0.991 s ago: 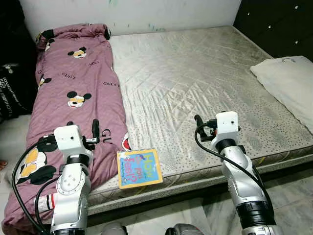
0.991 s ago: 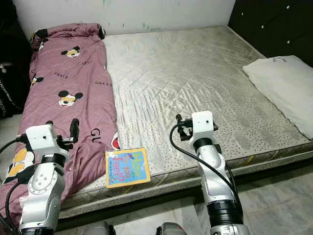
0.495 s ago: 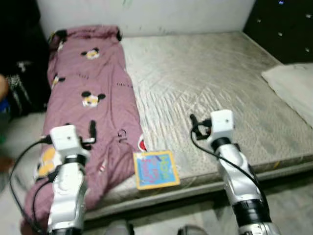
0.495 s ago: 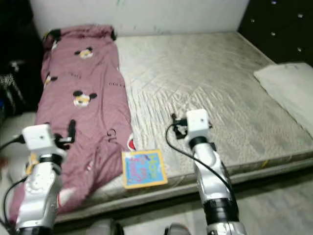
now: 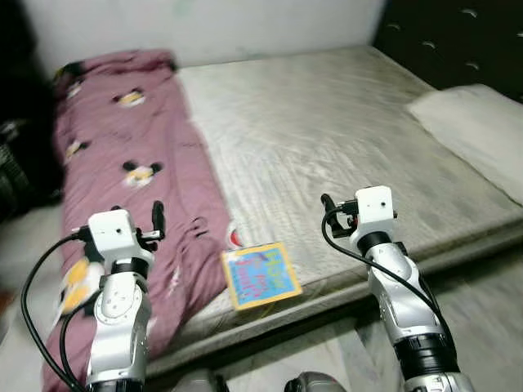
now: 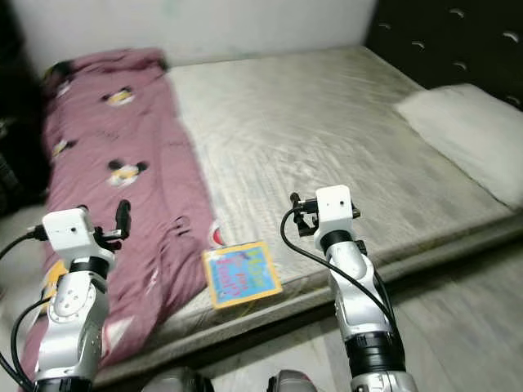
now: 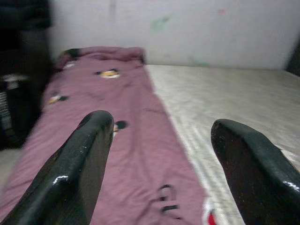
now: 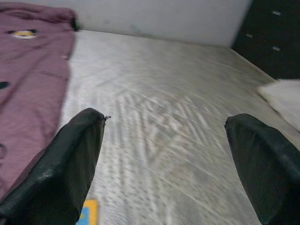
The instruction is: Clean up the room
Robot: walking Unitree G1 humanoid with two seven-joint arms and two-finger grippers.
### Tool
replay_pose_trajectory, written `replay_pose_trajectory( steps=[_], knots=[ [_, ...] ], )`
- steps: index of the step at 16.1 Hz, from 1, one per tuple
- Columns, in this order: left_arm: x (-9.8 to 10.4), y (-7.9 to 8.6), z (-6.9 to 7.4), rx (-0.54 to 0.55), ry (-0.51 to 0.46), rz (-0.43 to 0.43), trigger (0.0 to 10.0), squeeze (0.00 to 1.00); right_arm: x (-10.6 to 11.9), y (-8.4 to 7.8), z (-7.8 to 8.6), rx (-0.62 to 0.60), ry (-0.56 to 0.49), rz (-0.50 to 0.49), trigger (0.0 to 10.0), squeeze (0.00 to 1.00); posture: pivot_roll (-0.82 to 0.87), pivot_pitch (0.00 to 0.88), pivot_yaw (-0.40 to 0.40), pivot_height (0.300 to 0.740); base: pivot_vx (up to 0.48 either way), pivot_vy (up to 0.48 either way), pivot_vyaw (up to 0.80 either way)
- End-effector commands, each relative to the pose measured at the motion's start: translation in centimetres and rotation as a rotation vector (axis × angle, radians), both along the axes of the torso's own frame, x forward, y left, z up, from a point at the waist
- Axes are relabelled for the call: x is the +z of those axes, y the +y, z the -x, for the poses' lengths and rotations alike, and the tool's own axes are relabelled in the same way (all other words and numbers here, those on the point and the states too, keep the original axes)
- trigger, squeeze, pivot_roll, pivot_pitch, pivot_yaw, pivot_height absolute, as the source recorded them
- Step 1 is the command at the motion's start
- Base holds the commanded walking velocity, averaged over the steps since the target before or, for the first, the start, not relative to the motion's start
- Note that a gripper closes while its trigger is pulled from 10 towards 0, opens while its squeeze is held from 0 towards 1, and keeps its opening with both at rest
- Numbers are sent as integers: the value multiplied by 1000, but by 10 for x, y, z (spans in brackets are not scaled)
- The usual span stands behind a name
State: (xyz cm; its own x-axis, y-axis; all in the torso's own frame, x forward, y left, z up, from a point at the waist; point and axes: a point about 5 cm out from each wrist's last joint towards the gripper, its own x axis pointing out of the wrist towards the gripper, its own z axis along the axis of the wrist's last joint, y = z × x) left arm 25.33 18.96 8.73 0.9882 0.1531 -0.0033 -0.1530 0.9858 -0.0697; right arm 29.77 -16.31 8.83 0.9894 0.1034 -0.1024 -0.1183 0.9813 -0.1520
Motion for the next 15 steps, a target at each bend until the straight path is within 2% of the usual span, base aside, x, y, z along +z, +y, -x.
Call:
replay_pose_trajectory(
  steps=[1, 15],
  knots=[
    [0, -2, -1, -4, 7, -2, 10000, 0, 1, -1, -2, -7, 6, 0, 10000, 0, -51, 0, -10, 740, 0, 0, -800],
    [1, -1, -5, -3, 8, -8, 10000, 0, 3, 1, -5, 6, -9, 11, 10000, 0, -52, 0, -9, 740, 0, 0, 0]
  ],
)
